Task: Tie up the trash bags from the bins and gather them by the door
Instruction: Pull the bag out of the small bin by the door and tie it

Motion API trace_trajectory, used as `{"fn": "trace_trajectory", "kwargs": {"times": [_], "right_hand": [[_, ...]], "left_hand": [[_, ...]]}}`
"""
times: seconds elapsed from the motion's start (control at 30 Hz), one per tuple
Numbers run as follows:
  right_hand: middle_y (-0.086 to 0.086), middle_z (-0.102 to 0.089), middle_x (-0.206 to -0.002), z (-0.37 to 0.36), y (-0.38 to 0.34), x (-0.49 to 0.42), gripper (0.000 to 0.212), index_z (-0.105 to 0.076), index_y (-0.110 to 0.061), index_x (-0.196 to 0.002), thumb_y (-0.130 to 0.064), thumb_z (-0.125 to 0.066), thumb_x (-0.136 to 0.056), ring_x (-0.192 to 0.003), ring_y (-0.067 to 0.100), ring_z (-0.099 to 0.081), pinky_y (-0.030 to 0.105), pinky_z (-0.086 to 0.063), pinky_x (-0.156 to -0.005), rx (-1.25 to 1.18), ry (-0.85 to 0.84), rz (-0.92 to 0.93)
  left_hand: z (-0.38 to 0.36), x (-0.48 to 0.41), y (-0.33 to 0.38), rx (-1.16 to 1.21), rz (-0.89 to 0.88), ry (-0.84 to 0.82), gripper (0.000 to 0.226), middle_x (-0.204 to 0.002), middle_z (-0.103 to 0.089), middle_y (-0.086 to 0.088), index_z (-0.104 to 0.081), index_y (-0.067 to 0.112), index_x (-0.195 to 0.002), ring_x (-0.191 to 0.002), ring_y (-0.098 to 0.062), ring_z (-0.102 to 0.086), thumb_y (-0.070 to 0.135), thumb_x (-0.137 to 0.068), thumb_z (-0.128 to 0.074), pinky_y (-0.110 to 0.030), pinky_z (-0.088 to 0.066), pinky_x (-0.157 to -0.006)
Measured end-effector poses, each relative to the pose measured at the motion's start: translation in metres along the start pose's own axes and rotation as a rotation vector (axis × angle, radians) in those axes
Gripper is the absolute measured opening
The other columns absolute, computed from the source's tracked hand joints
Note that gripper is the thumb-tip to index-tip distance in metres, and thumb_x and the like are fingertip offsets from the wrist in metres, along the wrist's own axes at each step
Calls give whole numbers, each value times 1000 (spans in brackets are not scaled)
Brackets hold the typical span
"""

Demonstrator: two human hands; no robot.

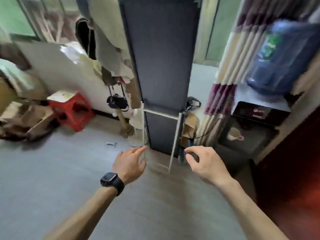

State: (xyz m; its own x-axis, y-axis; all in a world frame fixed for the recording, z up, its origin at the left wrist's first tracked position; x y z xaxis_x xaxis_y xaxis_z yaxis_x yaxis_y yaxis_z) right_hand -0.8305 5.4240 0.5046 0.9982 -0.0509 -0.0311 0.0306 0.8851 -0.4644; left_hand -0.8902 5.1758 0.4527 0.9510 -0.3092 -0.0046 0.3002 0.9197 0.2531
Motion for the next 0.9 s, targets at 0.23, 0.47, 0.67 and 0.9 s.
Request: {"fn": "trace_trajectory", "kwargs": {"times": [0.23, 0.47, 0.67, 0.9], "right_hand": [[-11, -65, -126, -162, -269, -93, 34, -65, -34, -120, -45, -48, -93, -122, 20, -51, 36, -44, -102, 55, -271, 421], [-12, -63, -129, -303, -504, -104, 30, -62, -36, -123, -44, -50, -96, -124, 20, -50, 30, -38, -101, 73, -475, 770], [-12, -61, -133, -409, -660, -97, 31, -60, -37, -125, -45, -48, -97, -126, 18, -47, 31, -43, -97, 110, -644, 1011], [-8, -62, -132, -531, -814, -114, 32, -61, -35, -126, -45, -47, -98, -122, 22, -51, 31, -42, -97, 109, -816, 1198]], "left_hand": [[29, 115, -298, 38, 509, 31, 64, -143, -52, 10, -43, 34, -145, -129, -14, -50, 50, -84, -31, -33, -38, -106], [73, 253, -503, 12, 902, 57, 62, -144, -52, 9, -43, 33, -144, -130, -16, -49, 48, -85, -30, -35, -34, -107], [90, 329, -607, 65, 1139, 134, 58, -145, -50, 8, -43, 32, -145, -132, -16, -47, 44, -88, -37, -34, -34, -108], [112, 369, -745, 81, 1337, 197, 67, -146, -50, 6, -46, 28, -143, -130, -19, -49, 49, -81, -32, -37, -35, -108]]}}
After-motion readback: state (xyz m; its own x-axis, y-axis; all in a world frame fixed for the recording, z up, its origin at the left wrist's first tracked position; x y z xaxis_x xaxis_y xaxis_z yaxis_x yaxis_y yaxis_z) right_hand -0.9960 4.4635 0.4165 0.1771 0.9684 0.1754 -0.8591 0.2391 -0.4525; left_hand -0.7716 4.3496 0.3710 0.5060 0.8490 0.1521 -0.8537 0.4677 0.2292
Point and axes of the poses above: each hand's wrist, its own x-axis away from the middle knuckle, its own z-axis out of the back of the hand, y = z × x, the point moved 8 cm from there along -x, towards the middle knuckle
